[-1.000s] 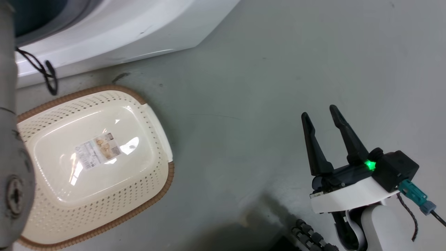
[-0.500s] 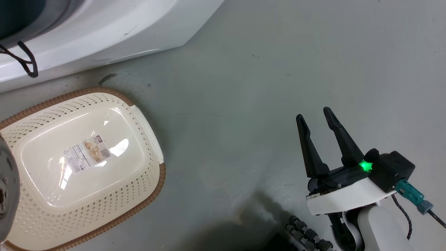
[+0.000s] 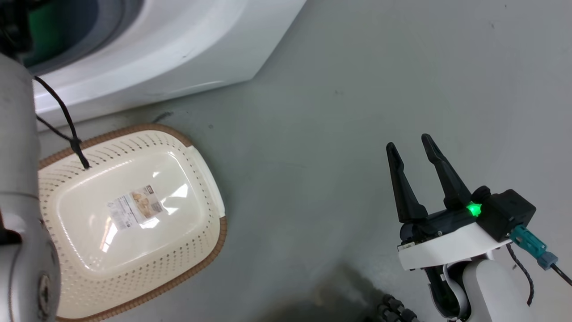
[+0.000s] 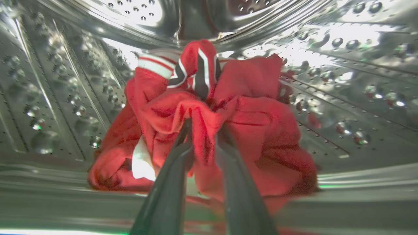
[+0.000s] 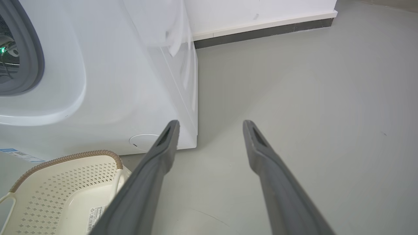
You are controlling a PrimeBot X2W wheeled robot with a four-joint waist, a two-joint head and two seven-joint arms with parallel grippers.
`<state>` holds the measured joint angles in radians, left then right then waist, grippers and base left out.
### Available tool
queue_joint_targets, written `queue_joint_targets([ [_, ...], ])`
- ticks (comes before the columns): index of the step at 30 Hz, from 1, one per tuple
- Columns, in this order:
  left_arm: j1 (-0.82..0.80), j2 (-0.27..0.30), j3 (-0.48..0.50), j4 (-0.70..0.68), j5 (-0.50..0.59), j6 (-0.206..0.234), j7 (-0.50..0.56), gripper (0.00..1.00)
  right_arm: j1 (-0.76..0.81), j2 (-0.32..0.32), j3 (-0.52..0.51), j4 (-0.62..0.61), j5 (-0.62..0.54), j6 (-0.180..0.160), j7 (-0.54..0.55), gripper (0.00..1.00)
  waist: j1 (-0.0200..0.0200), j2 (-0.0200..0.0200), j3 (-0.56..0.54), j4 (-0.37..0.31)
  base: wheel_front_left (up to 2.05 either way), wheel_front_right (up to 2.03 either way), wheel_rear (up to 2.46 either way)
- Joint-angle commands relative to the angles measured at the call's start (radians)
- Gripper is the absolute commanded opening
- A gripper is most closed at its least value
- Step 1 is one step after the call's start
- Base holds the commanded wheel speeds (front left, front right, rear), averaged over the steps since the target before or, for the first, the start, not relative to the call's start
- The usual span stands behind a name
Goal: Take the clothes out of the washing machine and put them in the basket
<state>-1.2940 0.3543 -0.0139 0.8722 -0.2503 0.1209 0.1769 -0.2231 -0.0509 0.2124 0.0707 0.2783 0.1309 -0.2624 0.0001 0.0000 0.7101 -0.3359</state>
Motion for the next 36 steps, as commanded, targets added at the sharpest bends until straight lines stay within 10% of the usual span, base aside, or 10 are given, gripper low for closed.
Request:
queue_joint_targets([
  [1, 0.039, -0.007, 0.001, -0.005, -0.004, -0.01, -0.051, 0.0, 0.004, 0.001, -0.007, 0.006, -0.005, 0.0, -0.003, 1.0, -0.0001, 0.0, -0.042, 0.023, 0.0, 0.0, 0.0],
  [13, 0.28, -0.065, 0.0, 0.055, -0.035, -0.089, -0.421, 0.0, 0.078, 0.001, -0.055, 0.034, -0.043, 0.0, 0.004, 1.0, -0.0001, 0.0, -0.254, 0.107, 0.0, 0.0, 0.0],
  [36, 0.746, -0.176, 0.003, -0.442, 0.044, -0.095, -0.442, 0.0, 0.225, 0.001, -0.121, -0.027, -0.047, 0.0, 0.073, 1.0, -0.0001, 0.0, -0.519, 0.222, 0.0, 0.0, 0.0],
])
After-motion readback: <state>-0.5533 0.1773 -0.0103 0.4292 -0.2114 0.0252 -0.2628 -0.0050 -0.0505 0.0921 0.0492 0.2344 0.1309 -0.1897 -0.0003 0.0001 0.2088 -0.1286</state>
